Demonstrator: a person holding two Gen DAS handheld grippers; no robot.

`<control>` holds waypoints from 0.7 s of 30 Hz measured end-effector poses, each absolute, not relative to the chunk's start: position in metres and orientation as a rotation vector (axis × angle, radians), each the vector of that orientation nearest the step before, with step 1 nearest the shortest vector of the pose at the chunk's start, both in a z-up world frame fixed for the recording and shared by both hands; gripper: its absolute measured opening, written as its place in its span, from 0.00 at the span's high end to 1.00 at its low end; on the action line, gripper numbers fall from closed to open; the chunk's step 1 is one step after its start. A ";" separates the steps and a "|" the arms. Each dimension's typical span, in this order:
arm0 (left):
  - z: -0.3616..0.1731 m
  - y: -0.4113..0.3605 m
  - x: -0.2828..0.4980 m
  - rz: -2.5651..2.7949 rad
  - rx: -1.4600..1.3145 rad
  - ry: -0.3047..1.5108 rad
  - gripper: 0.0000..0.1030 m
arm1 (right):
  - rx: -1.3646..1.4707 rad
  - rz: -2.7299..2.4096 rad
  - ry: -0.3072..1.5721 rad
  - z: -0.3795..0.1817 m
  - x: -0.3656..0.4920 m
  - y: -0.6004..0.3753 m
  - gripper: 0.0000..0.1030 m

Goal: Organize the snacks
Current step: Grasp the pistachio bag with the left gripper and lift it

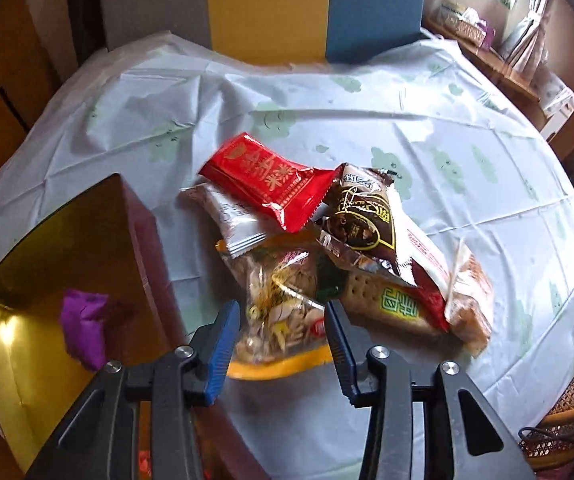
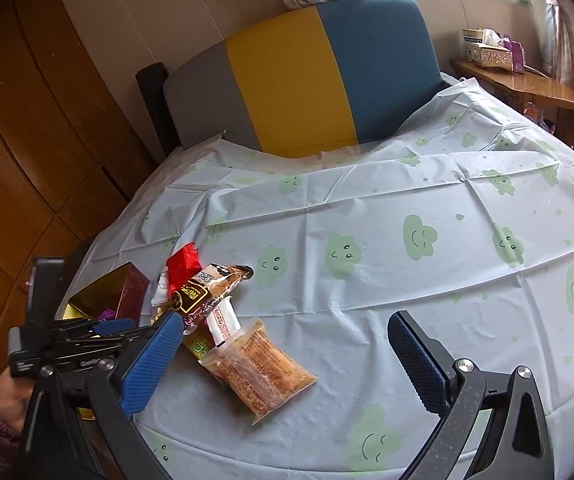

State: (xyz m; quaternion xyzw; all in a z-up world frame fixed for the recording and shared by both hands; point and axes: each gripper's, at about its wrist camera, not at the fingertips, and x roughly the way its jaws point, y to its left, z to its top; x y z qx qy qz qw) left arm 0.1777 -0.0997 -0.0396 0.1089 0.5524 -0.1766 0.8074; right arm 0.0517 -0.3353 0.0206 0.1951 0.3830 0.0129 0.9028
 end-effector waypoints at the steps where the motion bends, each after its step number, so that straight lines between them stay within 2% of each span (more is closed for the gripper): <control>1: -0.044 -0.103 0.181 -0.372 0.243 1.193 0.56 | 0.410 0.029 0.791 0.021 0.051 -0.336 0.00; 13: -0.064 -0.114 0.199 -0.353 0.250 1.206 0.57 | 0.428 0.043 0.801 0.020 0.053 -0.336 0.00; 18: -0.060 -0.112 0.182 -0.364 0.250 1.155 0.66 | 0.422 0.032 0.813 0.018 0.054 -0.335 0.00; 21: -0.054 -0.110 0.162 -0.398 0.243 1.136 0.68 | 0.415 0.022 0.815 0.017 0.054 -0.335 0.00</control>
